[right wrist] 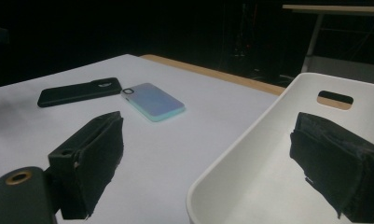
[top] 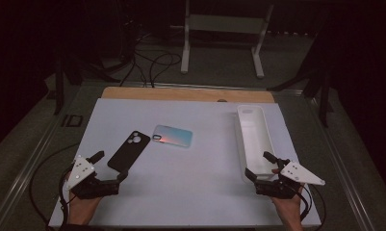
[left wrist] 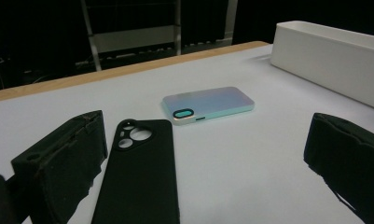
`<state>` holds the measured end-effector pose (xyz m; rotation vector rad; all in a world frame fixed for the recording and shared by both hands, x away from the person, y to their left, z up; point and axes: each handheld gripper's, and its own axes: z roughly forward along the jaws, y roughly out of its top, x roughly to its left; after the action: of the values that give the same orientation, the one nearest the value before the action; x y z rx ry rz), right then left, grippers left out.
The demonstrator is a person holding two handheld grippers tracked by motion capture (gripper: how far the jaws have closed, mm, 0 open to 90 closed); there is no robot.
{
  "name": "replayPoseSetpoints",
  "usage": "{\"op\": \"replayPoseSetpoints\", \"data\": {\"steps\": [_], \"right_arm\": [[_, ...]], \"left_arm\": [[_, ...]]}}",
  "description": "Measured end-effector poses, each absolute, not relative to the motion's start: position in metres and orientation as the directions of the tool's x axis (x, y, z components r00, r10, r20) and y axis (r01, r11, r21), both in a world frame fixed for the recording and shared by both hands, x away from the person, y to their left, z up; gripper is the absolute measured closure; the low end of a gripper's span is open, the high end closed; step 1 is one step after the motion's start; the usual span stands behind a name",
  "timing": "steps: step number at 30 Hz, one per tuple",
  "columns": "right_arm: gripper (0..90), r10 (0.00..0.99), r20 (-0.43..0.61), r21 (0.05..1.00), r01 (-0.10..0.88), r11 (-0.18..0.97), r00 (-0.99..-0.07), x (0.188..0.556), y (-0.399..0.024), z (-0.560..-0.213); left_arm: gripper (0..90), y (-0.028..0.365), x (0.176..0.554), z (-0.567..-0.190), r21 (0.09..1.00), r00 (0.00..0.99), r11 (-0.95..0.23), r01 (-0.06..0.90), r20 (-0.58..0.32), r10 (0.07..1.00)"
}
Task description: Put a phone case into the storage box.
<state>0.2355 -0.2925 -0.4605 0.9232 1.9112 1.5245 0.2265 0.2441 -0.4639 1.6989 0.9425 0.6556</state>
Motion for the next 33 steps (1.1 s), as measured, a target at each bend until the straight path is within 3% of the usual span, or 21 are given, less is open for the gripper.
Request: {"op": "replayPoseSetpoints", "data": {"steps": [33], "right_arm": [[8.7,0.783,0.017,0.966,0.211,0.147,-0.622,0.2407,-0.2879,-0.4555]], "left_arm": [[0.0,0.2383,0.2268,-0.4703,0.942,0.539,-0.166,0.29,-0.017,0.842]]}}
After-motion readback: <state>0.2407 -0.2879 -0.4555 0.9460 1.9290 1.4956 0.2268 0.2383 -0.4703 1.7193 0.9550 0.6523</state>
